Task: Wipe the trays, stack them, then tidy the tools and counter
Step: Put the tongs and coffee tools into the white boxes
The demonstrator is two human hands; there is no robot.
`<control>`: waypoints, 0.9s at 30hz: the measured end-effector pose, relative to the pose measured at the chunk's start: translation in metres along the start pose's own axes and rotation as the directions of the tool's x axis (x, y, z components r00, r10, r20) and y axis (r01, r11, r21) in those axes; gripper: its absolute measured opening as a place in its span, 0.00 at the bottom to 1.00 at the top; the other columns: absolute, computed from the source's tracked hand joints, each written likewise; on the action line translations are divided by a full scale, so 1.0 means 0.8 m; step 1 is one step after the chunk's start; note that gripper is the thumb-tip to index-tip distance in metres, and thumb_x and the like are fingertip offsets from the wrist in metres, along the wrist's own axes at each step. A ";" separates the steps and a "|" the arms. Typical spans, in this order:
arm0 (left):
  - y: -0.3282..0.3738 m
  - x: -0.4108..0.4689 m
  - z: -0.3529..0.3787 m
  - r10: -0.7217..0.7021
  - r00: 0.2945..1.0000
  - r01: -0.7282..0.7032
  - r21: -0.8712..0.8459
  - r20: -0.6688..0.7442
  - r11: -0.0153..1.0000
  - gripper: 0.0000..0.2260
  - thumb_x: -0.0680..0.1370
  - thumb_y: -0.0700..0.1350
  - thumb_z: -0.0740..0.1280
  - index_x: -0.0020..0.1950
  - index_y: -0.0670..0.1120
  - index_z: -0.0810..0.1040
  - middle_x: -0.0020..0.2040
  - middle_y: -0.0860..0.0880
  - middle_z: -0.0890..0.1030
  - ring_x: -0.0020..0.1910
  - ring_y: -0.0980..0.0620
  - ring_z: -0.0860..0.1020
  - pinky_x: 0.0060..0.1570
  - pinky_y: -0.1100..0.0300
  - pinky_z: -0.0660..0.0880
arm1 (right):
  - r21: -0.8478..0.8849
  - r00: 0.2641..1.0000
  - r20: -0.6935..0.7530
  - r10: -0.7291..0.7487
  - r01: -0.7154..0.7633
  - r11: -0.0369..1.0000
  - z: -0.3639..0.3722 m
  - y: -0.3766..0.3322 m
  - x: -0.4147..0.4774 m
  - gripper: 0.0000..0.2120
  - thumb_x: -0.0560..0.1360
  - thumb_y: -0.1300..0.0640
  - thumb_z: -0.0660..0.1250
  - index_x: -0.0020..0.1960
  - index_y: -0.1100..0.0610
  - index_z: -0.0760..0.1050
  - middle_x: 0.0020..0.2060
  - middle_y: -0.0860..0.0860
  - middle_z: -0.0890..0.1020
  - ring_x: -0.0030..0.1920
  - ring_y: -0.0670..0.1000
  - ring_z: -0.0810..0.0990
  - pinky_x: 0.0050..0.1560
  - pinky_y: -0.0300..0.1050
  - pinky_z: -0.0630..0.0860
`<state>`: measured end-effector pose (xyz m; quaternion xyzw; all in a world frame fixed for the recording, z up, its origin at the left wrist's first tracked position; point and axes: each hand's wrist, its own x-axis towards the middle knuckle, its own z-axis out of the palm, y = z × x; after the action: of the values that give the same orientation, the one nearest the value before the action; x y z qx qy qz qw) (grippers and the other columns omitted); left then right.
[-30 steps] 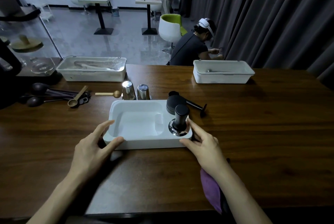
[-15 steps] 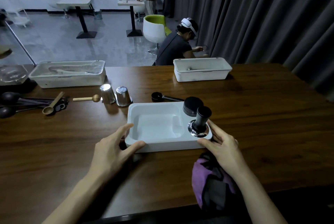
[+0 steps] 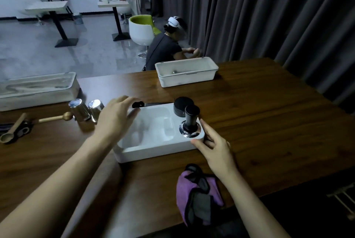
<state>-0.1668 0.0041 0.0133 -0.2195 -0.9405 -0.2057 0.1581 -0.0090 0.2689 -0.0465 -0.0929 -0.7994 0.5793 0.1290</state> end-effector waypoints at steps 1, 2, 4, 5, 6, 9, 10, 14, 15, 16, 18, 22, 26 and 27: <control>0.000 0.018 0.009 0.018 0.999 -0.018 -0.008 0.045 1.000 0.12 0.80 0.47 0.71 0.63 0.52 0.83 0.57 0.47 0.83 0.54 0.41 0.79 0.52 0.50 0.74 | -0.007 1.000 -0.005 0.003 -0.003 1.000 0.000 0.002 -0.001 0.32 0.74 0.48 0.75 0.75 0.39 0.68 0.65 0.36 0.78 0.62 0.37 0.78 0.63 0.39 0.77; 0.000 0.034 0.017 0.017 0.996 -0.015 -0.019 0.089 1.000 0.12 0.79 0.46 0.71 0.63 0.51 0.83 0.57 0.47 0.83 0.55 0.41 0.79 0.53 0.51 0.73 | -0.025 1.000 -0.014 0.002 -0.003 1.000 0.000 0.003 -0.002 0.31 0.74 0.47 0.75 0.74 0.37 0.68 0.63 0.33 0.78 0.61 0.37 0.78 0.62 0.39 0.77; -0.001 0.061 0.029 -0.009 0.986 0.015 -0.034 0.165 0.999 0.12 0.79 0.43 0.71 0.62 0.52 0.84 0.58 0.48 0.84 0.57 0.42 0.79 0.52 0.54 0.71 | -0.072 1.000 -0.025 0.000 -0.001 0.997 0.000 0.002 -0.003 0.31 0.73 0.44 0.74 0.72 0.32 0.67 0.59 0.28 0.76 0.58 0.35 0.78 0.59 0.37 0.77; -0.002 0.071 0.033 -0.014 0.981 0.022 -0.042 0.191 0.999 0.13 0.79 0.43 0.71 0.63 0.52 0.84 0.58 0.49 0.84 0.58 0.44 0.79 0.51 0.58 0.71 | -0.089 1.000 -0.026 -0.001 -0.001 0.996 0.000 0.001 -0.004 0.30 0.73 0.44 0.74 0.72 0.30 0.66 0.58 0.26 0.75 0.56 0.33 0.78 0.58 0.35 0.77; -0.004 0.080 0.036 -0.018 0.975 0.031 -0.057 0.222 0.998 0.13 0.79 0.42 0.71 0.63 0.52 0.84 0.58 0.50 0.84 0.57 0.47 0.80 0.49 0.64 0.70 | -0.096 1.000 -0.025 -0.003 0.001 0.995 -0.001 -0.001 -0.004 0.30 0.73 0.43 0.73 0.71 0.29 0.65 0.57 0.25 0.74 0.55 0.31 0.77 0.57 0.34 0.76; -0.010 0.100 0.043 -0.019 0.940 0.045 -0.068 0.340 0.997 0.13 0.78 0.42 0.71 0.61 0.53 0.84 0.55 0.55 0.86 0.44 0.57 0.79 0.40 0.77 0.66 | -0.125 1.000 -0.025 -0.016 0.012 0.992 -0.001 -0.002 -0.004 0.30 0.73 0.42 0.73 0.71 0.29 0.65 0.60 0.28 0.75 0.57 0.33 0.78 0.56 0.31 0.76; -0.012 0.104 0.045 -0.022 0.929 0.047 -0.058 0.368 0.997 0.13 0.78 0.42 0.72 0.61 0.54 0.85 0.53 0.57 0.86 0.39 0.60 0.79 0.38 0.77 0.66 | -0.128 0.999 -0.026 -0.019 0.016 0.992 -0.001 -0.001 -0.004 0.31 0.73 0.42 0.73 0.72 0.31 0.66 0.62 0.31 0.76 0.58 0.35 0.78 0.56 0.31 0.76; -0.018 0.113 0.051 -0.031 0.913 0.051 -0.039 0.406 0.998 0.10 0.78 0.47 0.74 0.57 0.57 0.86 0.43 0.61 0.83 0.29 0.68 0.76 0.37 0.76 0.66 | -0.136 0.999 -0.026 -0.023 0.019 0.990 0.000 0.001 -0.004 0.32 0.71 0.40 0.71 0.73 0.33 0.66 0.65 0.36 0.77 0.60 0.38 0.78 0.55 0.29 0.76; -0.018 0.115 0.052 -0.018 0.912 0.037 -0.038 0.411 0.999 0.10 0.77 0.48 0.74 0.57 0.56 0.86 0.44 0.59 0.83 0.30 0.67 0.76 0.38 0.73 0.67 | -0.137 0.999 -0.027 -0.019 0.015 0.990 0.001 0.001 -0.004 0.31 0.72 0.41 0.72 0.73 0.32 0.66 0.64 0.35 0.76 0.60 0.37 0.78 0.53 0.27 0.75; -0.018 0.116 0.052 -0.010 0.908 0.028 -0.038 0.419 0.999 0.10 0.77 0.48 0.75 0.58 0.56 0.86 0.47 0.58 0.85 0.32 0.67 0.75 0.41 0.70 0.69 | -0.132 0.999 -0.029 -0.016 0.012 0.991 0.001 0.000 -0.004 0.31 0.72 0.43 0.73 0.72 0.32 0.66 0.63 0.33 0.76 0.59 0.36 0.78 0.52 0.26 0.74; -0.017 0.121 0.054 0.006 0.902 0.010 -0.035 0.433 0.999 0.10 0.76 0.49 0.75 0.57 0.55 0.86 0.50 0.56 0.86 0.38 0.61 0.78 0.45 0.65 0.70 | -0.120 0.999 -0.033 -0.010 0.006 0.993 0.001 0.001 -0.003 0.31 0.73 0.46 0.74 0.71 0.31 0.66 0.61 0.31 0.75 0.57 0.34 0.77 0.51 0.25 0.73; -0.018 0.127 0.062 0.004 0.902 0.009 -0.029 0.432 1.000 0.08 0.75 0.50 0.76 0.55 0.54 0.87 0.50 0.56 0.86 0.51 0.52 0.82 0.49 0.62 0.73 | -0.107 0.999 -0.040 -0.016 0.011 0.994 0.001 -0.001 -0.003 0.31 0.69 0.39 0.71 0.69 0.29 0.66 0.61 0.32 0.76 0.57 0.34 0.77 0.52 0.26 0.74; -0.015 0.127 0.060 -0.017 0.917 0.035 -0.038 0.399 0.999 0.08 0.76 0.51 0.75 0.54 0.54 0.87 0.43 0.56 0.84 0.44 0.52 0.80 0.48 0.60 0.74 | -0.115 0.999 -0.034 -0.020 0.016 0.993 0.001 0.002 -0.003 0.32 0.67 0.36 0.70 0.70 0.29 0.66 0.66 0.38 0.77 0.60 0.40 0.79 0.55 0.30 0.76; -0.014 0.126 0.056 -0.011 0.932 0.027 -0.040 0.362 0.999 0.07 0.77 0.50 0.74 0.54 0.53 0.87 0.41 0.55 0.83 0.42 0.52 0.79 0.47 0.59 0.74 | -0.118 0.999 -0.034 -0.022 0.017 0.993 0.001 0.004 -0.002 0.33 0.67 0.35 0.70 0.71 0.30 0.66 0.67 0.39 0.77 0.61 0.41 0.79 0.55 0.31 0.77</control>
<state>-0.2678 0.0505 0.0102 -0.2479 -0.9508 -0.1839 -0.0248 -0.0073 0.2688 -0.0495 -0.1027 -0.8307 0.5281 0.1430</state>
